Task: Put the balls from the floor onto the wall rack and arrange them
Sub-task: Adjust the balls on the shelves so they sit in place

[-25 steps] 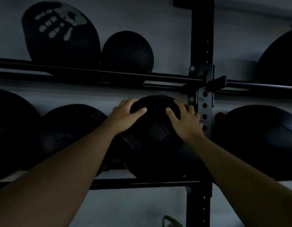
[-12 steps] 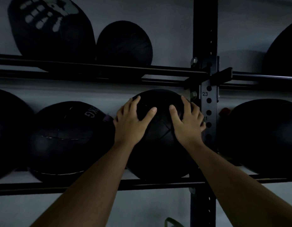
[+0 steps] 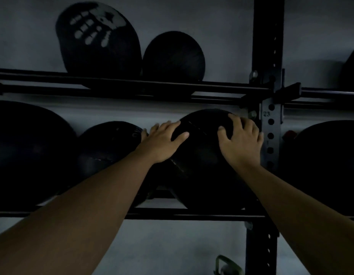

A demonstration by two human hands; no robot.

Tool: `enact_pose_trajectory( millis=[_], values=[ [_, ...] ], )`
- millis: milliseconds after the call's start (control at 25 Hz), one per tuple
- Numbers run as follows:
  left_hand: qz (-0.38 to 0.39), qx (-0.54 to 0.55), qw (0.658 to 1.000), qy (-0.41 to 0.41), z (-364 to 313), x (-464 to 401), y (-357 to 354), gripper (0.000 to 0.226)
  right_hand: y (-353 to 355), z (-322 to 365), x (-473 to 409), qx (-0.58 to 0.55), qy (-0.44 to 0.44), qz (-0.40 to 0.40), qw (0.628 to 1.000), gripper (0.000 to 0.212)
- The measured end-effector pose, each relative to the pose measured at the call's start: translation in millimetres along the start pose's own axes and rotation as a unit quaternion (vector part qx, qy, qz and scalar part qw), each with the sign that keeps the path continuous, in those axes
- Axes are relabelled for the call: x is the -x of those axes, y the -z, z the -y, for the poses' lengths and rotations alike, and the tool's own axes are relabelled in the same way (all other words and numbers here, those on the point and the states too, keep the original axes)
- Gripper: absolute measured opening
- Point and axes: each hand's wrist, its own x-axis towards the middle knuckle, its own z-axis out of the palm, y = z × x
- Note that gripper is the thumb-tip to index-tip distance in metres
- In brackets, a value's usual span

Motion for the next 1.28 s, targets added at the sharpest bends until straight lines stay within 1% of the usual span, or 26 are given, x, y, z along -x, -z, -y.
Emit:
enact_pose_trajectory(
  millis=[80,160,280,400,480,560,600,760,880,1000,1120,1200,1280],
  values=[
    [-0.027,-0.038,0.999,0.016,32.8,6.3,21.8,0.069,-12.8,37.4,2.1,0.003,0.047,0.002,0.999,0.060],
    [-0.050,-0.077,0.995,0.033,70.8,12.4,43.0,0.064,-34.1,79.0,8.5,-0.020,0.083,0.016,0.996,0.058],
    [-0.059,-0.115,0.990,0.053,130.3,21.7,72.3,0.061,-77.9,139.0,25.4,-0.073,0.099,0.057,0.991,0.057],
    [-0.039,-0.103,0.993,0.052,182.3,30.6,91.8,0.064,-126.6,187.7,46.6,-0.073,0.081,0.114,0.987,0.058],
    [-0.005,-0.047,0.998,0.044,205.6,32.3,92.1,0.072,-156.2,208.2,60.0,-0.052,0.068,0.136,0.987,0.060],
    [0.011,0.011,0.999,0.033,213.2,32.1,78.4,0.074,-176.2,212.2,68.8,-0.035,0.050,0.131,0.989,0.061],
    [-0.002,0.019,0.999,0.028,212.4,31.1,69.0,0.073,-181.0,209.0,70.8,-0.032,0.044,0.123,0.991,0.061],
    [-0.093,0.039,0.995,0.011,210.5,25.2,48.6,0.067,-187.3,196.3,69.2,-0.050,0.035,0.106,0.993,0.059],
    [-0.104,0.042,0.994,0.000,214.4,22.4,47.1,0.067,-189.9,195.2,69.2,-0.050,0.040,0.084,0.994,0.058],
    [-0.088,0.033,0.996,-0.002,215.0,23.5,49.9,0.068,-189.5,195.4,70.9,-0.054,0.039,0.084,0.994,0.057],
    [-0.031,0.013,0.999,0.001,215.7,24.3,63.0,0.070,-188.2,199.5,71.2,-0.046,0.029,0.092,0.994,0.057],
    [0.015,-0.029,0.999,-0.003,220.0,26.5,78.9,0.071,-185.7,208.6,69.4,-0.033,0.016,0.094,0.995,0.056],
    [0.020,-0.072,0.997,-0.016,229.3,29.1,98.9,0.067,-183.8,224.0,65.7,-0.016,0.016,0.082,0.996,0.054]
  ],
)
